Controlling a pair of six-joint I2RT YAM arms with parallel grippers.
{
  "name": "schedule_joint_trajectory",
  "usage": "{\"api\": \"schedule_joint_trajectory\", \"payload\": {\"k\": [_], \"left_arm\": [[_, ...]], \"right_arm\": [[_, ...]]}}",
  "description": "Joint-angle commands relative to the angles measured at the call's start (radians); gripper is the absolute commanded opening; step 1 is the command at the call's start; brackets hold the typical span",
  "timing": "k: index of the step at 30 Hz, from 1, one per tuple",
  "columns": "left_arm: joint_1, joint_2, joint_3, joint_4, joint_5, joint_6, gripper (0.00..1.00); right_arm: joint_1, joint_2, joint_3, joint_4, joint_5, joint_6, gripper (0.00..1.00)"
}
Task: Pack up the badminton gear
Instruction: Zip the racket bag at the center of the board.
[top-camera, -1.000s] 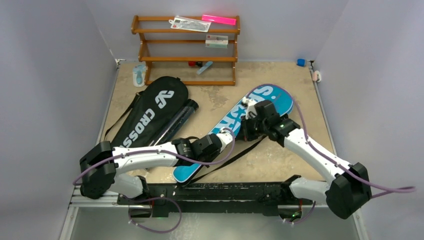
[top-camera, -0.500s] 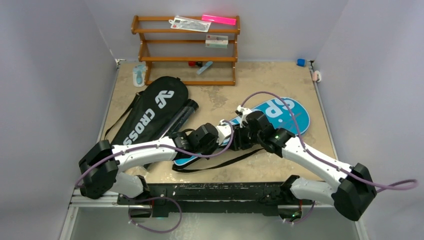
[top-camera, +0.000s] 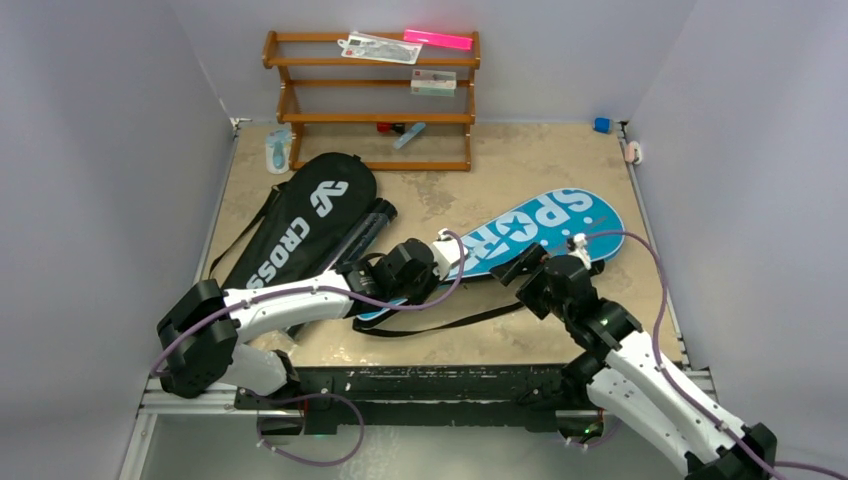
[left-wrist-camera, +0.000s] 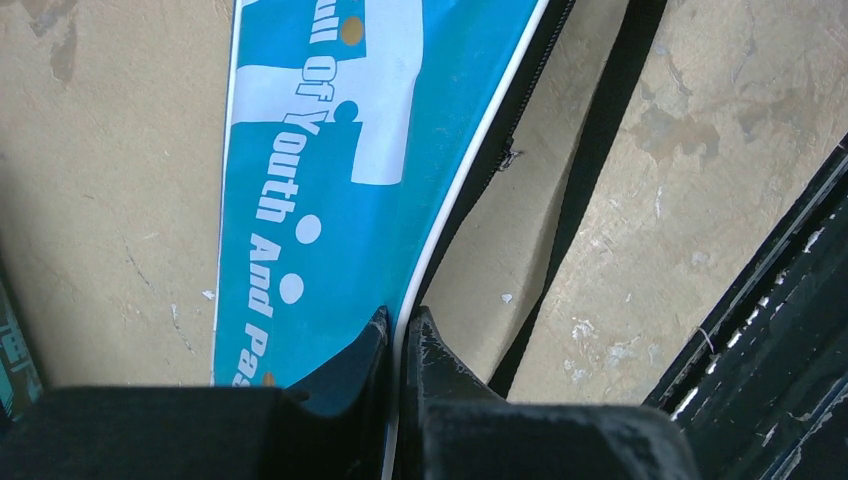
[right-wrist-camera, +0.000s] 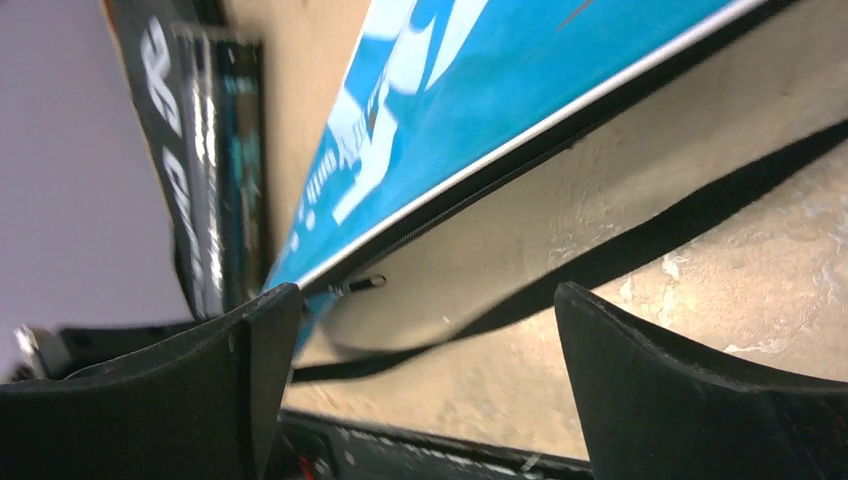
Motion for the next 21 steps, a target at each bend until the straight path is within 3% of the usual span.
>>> {"api": "schedule_joint_trajectory", "payload": {"k": [1,8,13,17,21], "left_arm": [[0.006,-0.049,0.017,0.067,-0.016,0.012,0.00],[0.006,-0.086,-0.003,0.059,-0.032,0.014,0.00],[0.006,-0.107,-0.016,0.056,-0.061,0.021,0.00],[0.006,-0.125,-0.025,0.055,-0.065,0.022,0.00],[0.005,-0.152,-0.038,0.055,-0.075,0.024,0.00]], "right_arm": [[-0.001,-0.070,-0.011,-0.089,0.241,0.335,0.95],[-0.001,-0.052,-0.041,0.031,0.322,0.392,0.88],[-0.001,0.068,0.002,-0.073,0.341,0.508,0.85],[-0.004,0.092,-0.034,0.033,0.386,0.463,0.78],[-0.004,0.152,0.036,0.024,0.409,0.384,0.52]]}}
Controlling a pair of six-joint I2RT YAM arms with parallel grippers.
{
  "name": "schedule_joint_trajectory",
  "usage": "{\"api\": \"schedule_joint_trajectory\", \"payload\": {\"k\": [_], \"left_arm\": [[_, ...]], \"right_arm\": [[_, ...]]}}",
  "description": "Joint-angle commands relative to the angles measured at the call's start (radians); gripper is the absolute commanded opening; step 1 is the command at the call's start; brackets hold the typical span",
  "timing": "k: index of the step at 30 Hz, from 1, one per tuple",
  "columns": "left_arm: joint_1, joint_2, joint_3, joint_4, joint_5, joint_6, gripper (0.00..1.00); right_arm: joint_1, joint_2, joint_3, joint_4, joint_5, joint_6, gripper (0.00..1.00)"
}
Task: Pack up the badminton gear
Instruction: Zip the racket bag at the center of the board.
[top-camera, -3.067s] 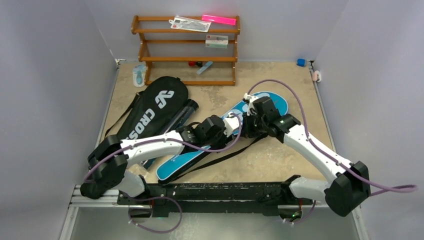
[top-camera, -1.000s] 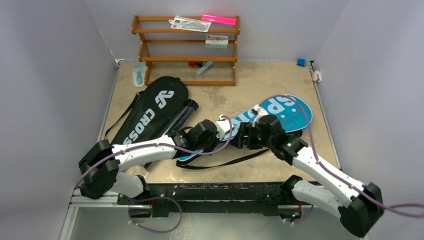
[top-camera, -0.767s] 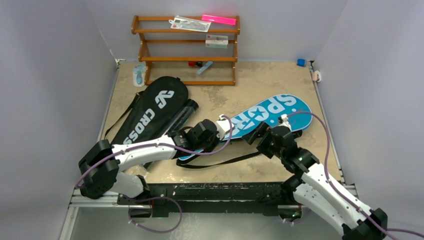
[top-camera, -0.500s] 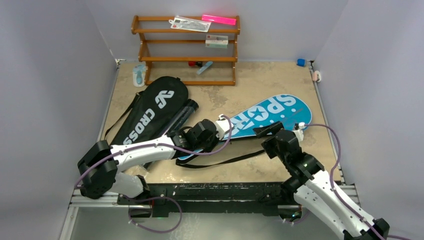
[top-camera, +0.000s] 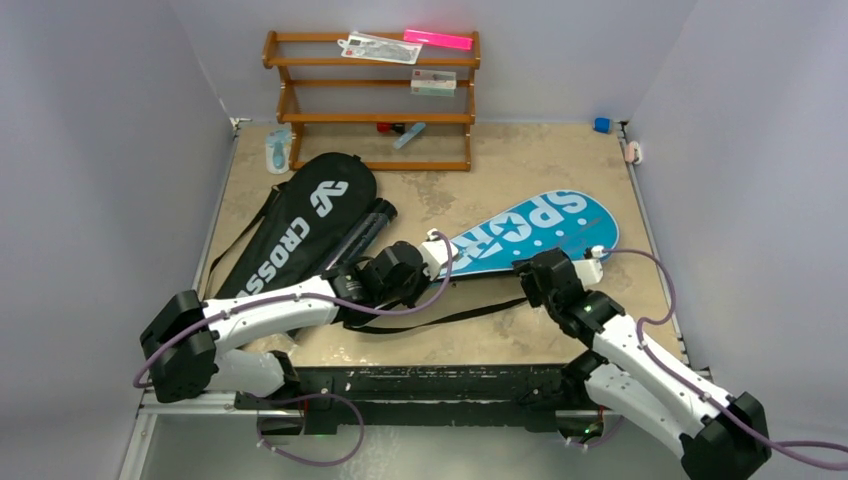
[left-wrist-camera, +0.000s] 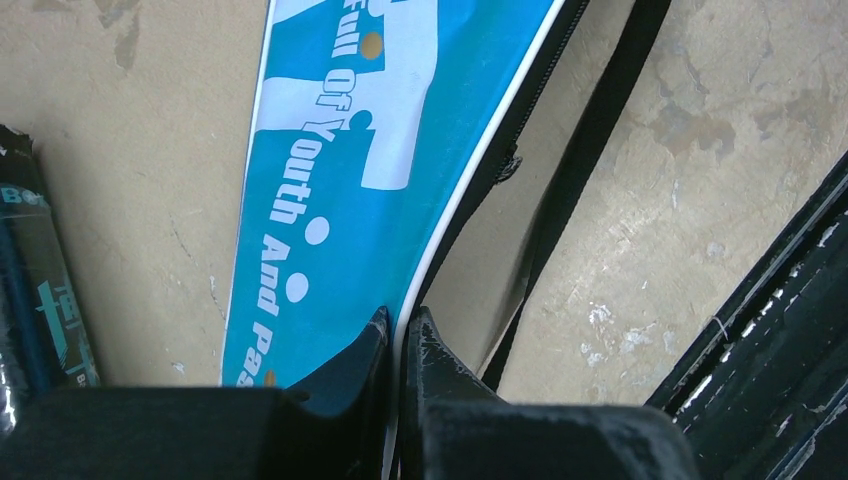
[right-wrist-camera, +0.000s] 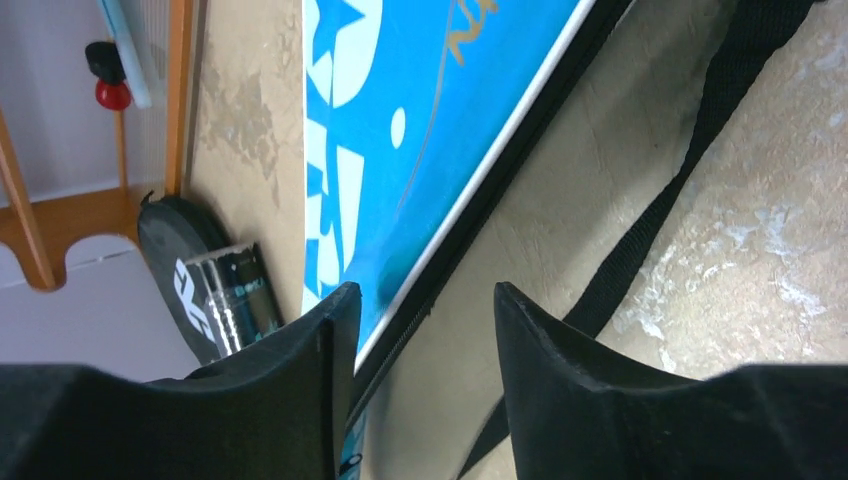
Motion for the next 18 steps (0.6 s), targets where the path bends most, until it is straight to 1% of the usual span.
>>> {"api": "schedule_joint_trajectory", "payload": {"k": [1,2,4,5,8,9,11,14,18], "left_arm": [[0.006,-0.072,-0.005,0.075,-0.035,0.020,0.00],[0.007,-0.076,-0.009,0.077,-0.040,0.021,0.00],[0.007,-0.076,-0.013,0.078,-0.045,0.021,0.00],[0.007,-0.076,-0.012,0.079,-0.046,0.021,0.00],[0.007,-0.079,-0.005,0.075,-0.038,0.016,0.00],[0.007,-0.084,-0.005,0.073,-0.035,0.014,0.00],[0.007,-0.091,-0.003,0.070,-0.034,0.013,0.00],[0.007,-0.100,-0.003,0.063,-0.041,0.015,0.00],[0.007,-0.101,-0.005,0.056,-0.050,0.010,0.00]], "right_arm": [[-0.004,0.066,0.094,-0.003,0.092,-0.045,0.47],[-0.004,0.076,0.108,-0.015,0.099,-0.054,0.44],[-0.004,0.085,0.118,-0.011,0.110,-0.069,0.45],[-0.004,0.090,0.117,-0.003,0.113,-0.075,0.48],[-0.006,0.105,0.109,0.009,0.113,-0.076,0.62],[-0.006,0.113,0.106,0.010,0.115,-0.070,0.63],[-0.013,0.131,0.096,0.010,0.117,-0.054,0.63],[-0.037,0.145,0.081,0.020,0.123,-0.049,0.58],[-0.107,0.160,0.068,0.036,0.098,-0.080,0.59]]}}
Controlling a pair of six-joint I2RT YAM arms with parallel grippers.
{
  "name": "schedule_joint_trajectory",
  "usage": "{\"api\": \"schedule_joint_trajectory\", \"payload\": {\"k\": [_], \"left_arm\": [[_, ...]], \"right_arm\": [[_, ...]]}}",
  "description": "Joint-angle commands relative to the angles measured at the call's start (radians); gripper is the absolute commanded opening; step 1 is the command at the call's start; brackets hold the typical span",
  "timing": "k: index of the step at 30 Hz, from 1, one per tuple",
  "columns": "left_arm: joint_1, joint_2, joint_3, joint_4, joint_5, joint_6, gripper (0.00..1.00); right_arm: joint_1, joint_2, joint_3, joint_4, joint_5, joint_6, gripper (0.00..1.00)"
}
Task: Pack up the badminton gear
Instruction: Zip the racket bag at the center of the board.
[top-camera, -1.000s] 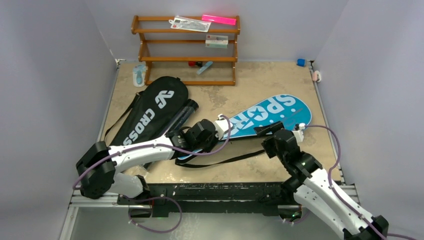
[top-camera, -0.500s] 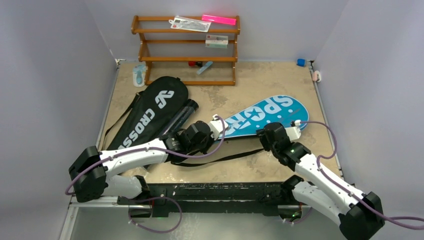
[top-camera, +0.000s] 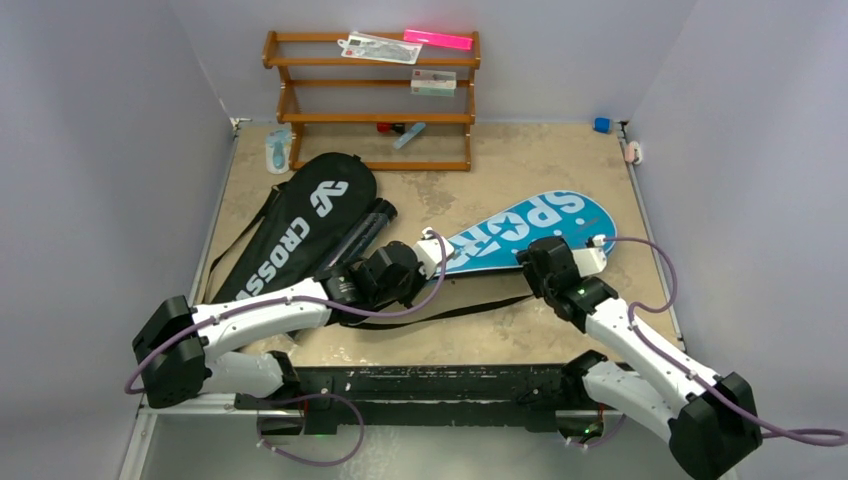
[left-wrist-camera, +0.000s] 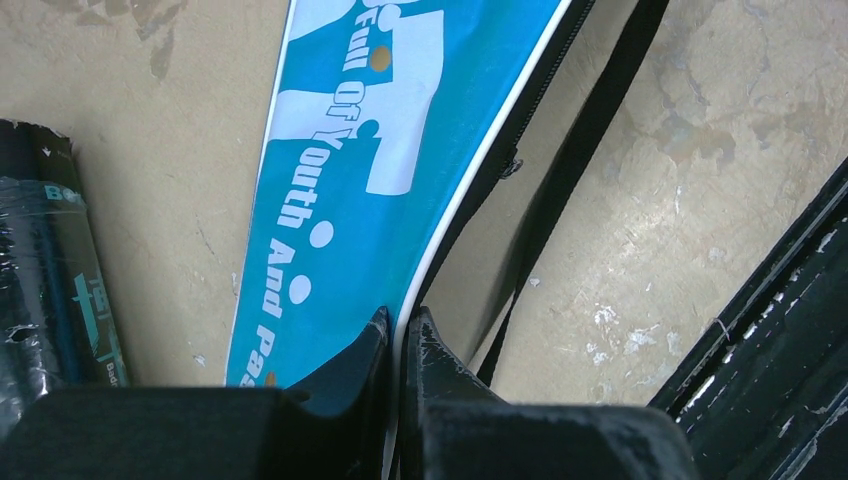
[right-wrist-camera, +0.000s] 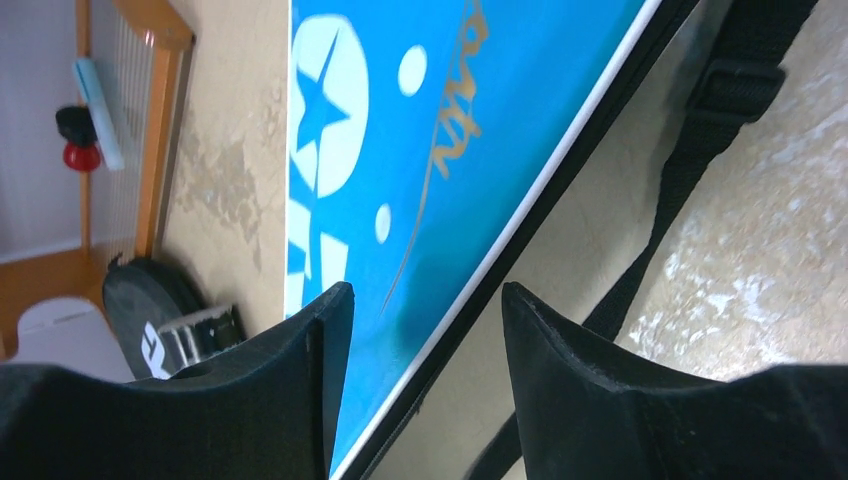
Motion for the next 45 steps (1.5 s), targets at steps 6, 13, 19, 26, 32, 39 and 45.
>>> {"api": "schedule_joint_trajectory", "payload": {"k": [6,13,19,26,32,39,45], "left_arm": [[0.006,-0.049,0.001,0.068,-0.030,-0.004,0.00],[0.016,-0.038,-0.026,0.100,-0.037,-0.003,0.00],[0.109,0.033,-0.102,0.352,-0.003,-0.005,0.00],[0.185,0.266,0.123,0.332,0.066,-0.016,0.18],[0.183,0.236,0.160,0.282,0.160,-0.098,0.46],[0.112,0.061,0.050,0.213,0.170,-0.320,0.50],[-0.056,0.028,0.027,0.251,-0.013,-0.501,0.43]], "right_arm": [[-0.184,0.033,-0.044,0.091,-0.041,-0.102,0.57],[-0.248,0.036,-0.037,0.112,-0.091,-0.186,0.20],[-0.248,-0.048,-0.008,0.019,-0.058,-0.212,0.00],[-0.248,-0.147,0.011,-0.060,-0.073,-0.180,0.00],[-0.249,-0.102,0.030,-0.046,-0.098,-0.159,0.00],[-0.248,-0.005,0.083,-0.062,-0.102,-0.140,0.00],[-0.248,0.002,0.081,-0.028,-0.137,-0.134,0.00]]}}
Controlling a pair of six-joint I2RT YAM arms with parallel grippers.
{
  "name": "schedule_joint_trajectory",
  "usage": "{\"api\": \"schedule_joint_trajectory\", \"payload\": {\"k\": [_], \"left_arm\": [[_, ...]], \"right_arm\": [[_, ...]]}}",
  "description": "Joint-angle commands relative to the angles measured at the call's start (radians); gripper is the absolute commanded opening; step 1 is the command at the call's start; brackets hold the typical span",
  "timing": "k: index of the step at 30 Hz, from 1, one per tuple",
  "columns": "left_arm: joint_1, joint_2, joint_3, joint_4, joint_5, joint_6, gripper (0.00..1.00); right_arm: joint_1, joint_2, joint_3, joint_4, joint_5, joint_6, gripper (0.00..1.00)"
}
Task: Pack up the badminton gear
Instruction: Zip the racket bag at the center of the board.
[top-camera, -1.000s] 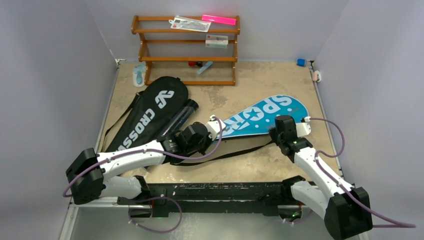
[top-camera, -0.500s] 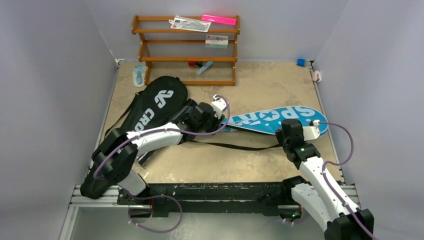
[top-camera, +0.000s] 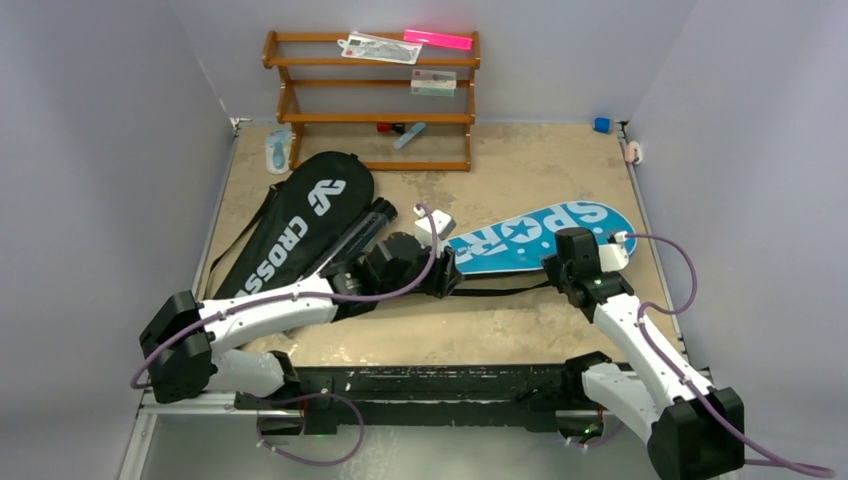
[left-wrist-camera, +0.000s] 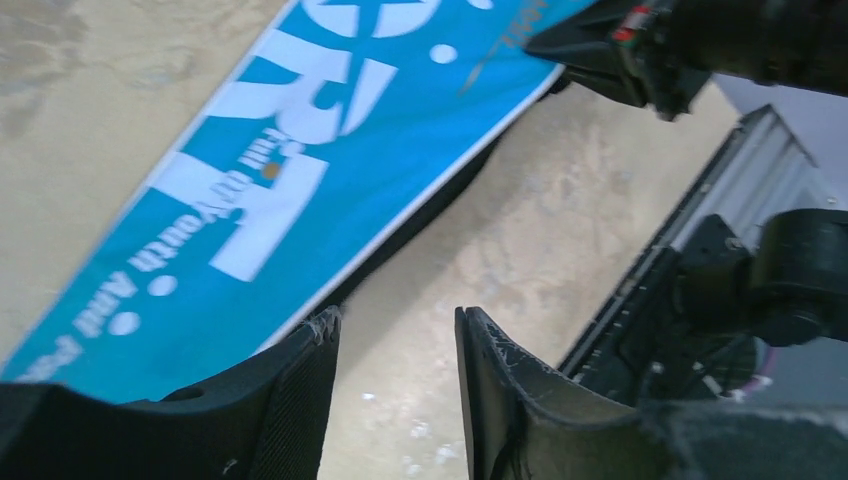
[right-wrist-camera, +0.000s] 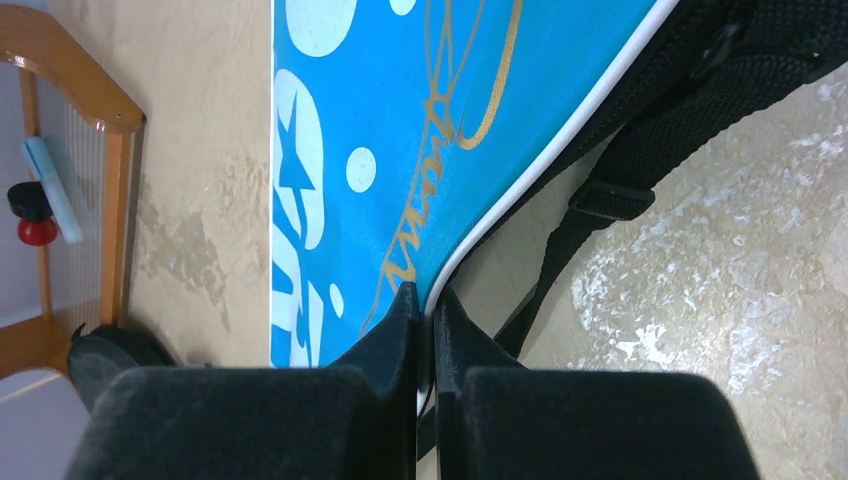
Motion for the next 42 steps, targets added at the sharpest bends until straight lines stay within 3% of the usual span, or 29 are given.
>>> {"api": "schedule_joint_trajectory", "payload": {"k": [1,7,12,15,24,33,36,42], "left_arm": [[-0.108,-0.008,-0.037,0.073,-0.142,-0.193,0.41],[-0.191,0.066,-0.108,0.171,-0.391,-0.435,0.41],[-0.213,0.185,-0.039,0.014,-0.591,-0.691,0.44],[-0.218,0.254,0.005,-0.064,-0.637,-0.752,0.44],[-0.218,0.348,0.044,0.053,-0.727,-0.696,0.49],[-0.221,0.369,0.032,0.134,-0.852,-0.622,0.43],[-0.221,0.364,0.030,0.149,-0.875,-0.606,0.38],[-0.221,0.347,0.034,0.133,-0.907,-0.585,0.08]], "right_arm": [[0.008,0.000,0.055,0.033,-0.031,0.014,0.00],[0.008,0.006,0.101,-0.004,-0.040,-0.001,0.00],[0.009,0.001,0.108,-0.005,-0.045,-0.009,0.00],[0.008,0.001,0.109,-0.005,-0.051,-0.011,0.00],[0.009,-0.001,0.097,0.014,-0.089,-0.011,0.00],[0.008,-0.006,0.090,0.024,-0.097,-0.011,0.00],[0.008,-0.002,0.085,0.032,-0.099,-0.011,0.00],[0.008,0.008,0.079,0.039,-0.102,-0.008,0.00]]}}
